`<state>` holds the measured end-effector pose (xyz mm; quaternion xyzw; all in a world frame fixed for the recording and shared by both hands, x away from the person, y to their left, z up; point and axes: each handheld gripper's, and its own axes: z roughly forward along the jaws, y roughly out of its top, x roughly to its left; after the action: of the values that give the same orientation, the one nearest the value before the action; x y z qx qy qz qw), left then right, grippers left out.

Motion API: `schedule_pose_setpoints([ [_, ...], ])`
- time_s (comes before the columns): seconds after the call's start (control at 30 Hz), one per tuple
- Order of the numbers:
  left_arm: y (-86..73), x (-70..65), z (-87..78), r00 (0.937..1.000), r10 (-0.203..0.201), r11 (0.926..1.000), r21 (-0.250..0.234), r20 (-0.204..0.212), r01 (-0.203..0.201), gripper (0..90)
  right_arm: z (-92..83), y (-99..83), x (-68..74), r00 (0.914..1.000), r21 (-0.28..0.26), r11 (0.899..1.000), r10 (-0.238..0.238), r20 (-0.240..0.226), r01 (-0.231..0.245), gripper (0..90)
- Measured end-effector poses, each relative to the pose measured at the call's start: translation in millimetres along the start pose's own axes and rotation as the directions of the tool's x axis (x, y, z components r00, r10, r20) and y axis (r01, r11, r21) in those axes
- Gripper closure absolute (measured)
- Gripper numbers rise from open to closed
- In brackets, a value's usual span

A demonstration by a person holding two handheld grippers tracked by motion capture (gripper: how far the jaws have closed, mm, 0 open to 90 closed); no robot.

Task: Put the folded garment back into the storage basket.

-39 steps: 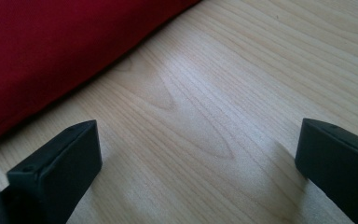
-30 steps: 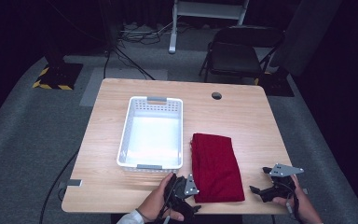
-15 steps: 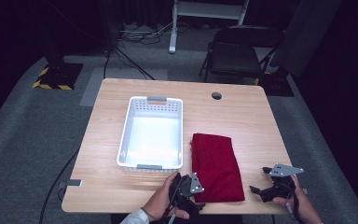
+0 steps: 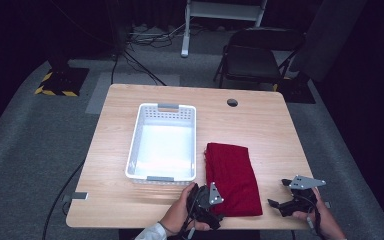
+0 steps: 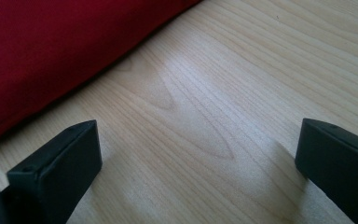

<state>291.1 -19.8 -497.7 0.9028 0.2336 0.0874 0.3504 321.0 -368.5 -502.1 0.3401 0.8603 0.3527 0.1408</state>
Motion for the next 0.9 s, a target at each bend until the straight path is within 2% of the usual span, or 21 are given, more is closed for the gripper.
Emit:
schedule_pose_setpoints([
  [0.1, -0.5, 0.5, 0.3, 1.0000, -0.006, 0.9998, -0.021, -0.005, 0.006, 16.9, 0.0, 0.0, 0.0, 1.0000, 0.000, 1.000, 0.000, 0.000, 0.000, 0.3],
  [0.27, -0.6, -0.5, -0.3, 1.0000, 0.003, 0.9987, -0.050, 0.005, -0.003, 34.4, 0.0, 0.0, 0.0, 1.0000, 0.000, 1.000, 0.000, 0.000, 0.000, 0.3],
  [0.33, -0.9, -0.2, -0.7, 0.9999, 0.012, 0.9986, -0.053, 0.007, -0.011, 38.0, 0.0, 0.1, -0.1, 1.0000, 0.000, 1.000, -0.001, -0.001, 0.001, 0.3],
  [0.4, -1.8, 0.0, -0.3, 0.9999, 0.011, 0.9980, -0.062, 0.009, -0.011, 38.4, -0.1, 0.2, -0.5, 1.0000, 0.002, 1.000, 0.000, 0.001, 0.000, 0.3],
  [0.53, -2.4, 0.5, -0.4, 0.9998, 0.015, 0.9977, -0.066, 0.012, -0.014, 38.6, -2.1, 0.0, -2.3, 0.9985, 0.002, 1.000, 0.016, 0.052, -0.016, 0.4],
  [0.73, -2.6, 0.7, -0.3, 0.9998, 0.014, 0.9977, -0.066, 0.015, -0.013, 38.6, -3.3, 0.8, -4.4, 0.9969, 0.002, 1.000, 0.029, 0.073, -0.029, 2.5],
  [0.83, -2.6, 0.9, -0.4, 0.9998, 0.015, 0.9977, -0.066, 0.016, -0.014, 38.7, -5.6, 5.3, -4.0, 0.9969, -0.029, 0.999, 0.026, 0.074, -0.024, 3.0],
  [0.9, -2.7, 0.8, -0.5, 0.9998, 0.015, 0.9977, -0.066, 0.014, -0.014, 38.7, -6.6, 9.6, -3.1, 0.9970, -0.030, 0.999, 0.016, 0.076, -0.014, 3.0],
])
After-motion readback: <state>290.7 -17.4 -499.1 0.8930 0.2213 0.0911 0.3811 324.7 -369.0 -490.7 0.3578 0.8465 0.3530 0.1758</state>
